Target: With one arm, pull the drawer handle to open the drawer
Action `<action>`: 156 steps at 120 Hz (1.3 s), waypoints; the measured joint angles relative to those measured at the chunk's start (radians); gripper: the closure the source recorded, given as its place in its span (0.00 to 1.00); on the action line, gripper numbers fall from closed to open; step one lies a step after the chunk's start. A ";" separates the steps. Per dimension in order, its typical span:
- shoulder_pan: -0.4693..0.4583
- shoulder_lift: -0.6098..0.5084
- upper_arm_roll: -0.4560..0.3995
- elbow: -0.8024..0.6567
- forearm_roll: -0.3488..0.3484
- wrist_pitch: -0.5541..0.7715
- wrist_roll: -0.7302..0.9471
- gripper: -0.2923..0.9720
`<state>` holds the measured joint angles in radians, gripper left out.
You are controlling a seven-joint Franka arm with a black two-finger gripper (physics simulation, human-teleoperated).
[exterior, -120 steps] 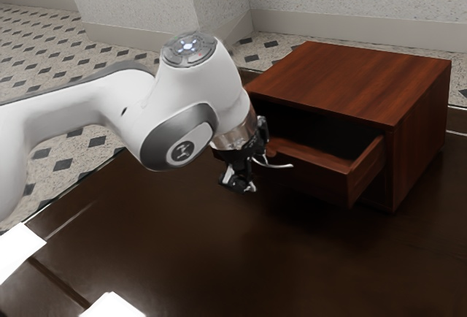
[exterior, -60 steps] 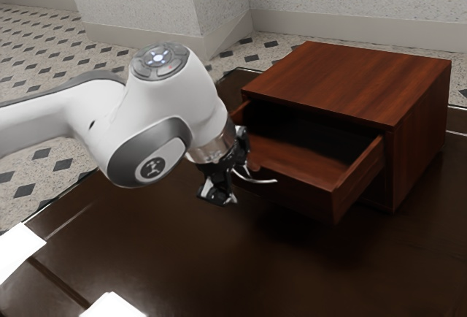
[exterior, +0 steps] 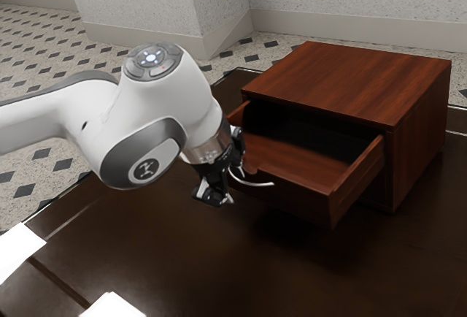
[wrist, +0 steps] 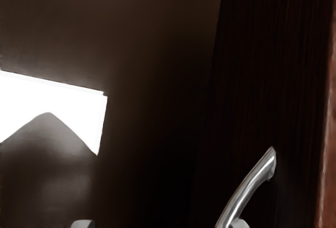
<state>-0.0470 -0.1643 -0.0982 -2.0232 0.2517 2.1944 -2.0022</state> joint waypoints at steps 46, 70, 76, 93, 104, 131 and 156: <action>0.012 -0.034 -0.027 0.013 -0.003 -0.041 -0.010 0.50; 0.016 -0.017 -0.096 0.089 -0.004 -0.045 -0.018 0.41; 0.010 -0.013 -0.125 0.142 -0.018 -0.053 -0.022 0.37; 0.011 0.022 -0.098 0.404 -0.107 -0.175 0.021 0.31; 0.014 0.034 -0.028 0.537 -0.130 -0.316 0.173 0.29; 0.079 0.121 0.091 0.641 -0.184 -0.554 0.764 0.26; 0.163 0.136 0.154 0.603 -0.228 -0.632 1.172 0.26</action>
<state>0.1159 -0.0288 0.0559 -1.4203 0.0239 1.5625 -0.8302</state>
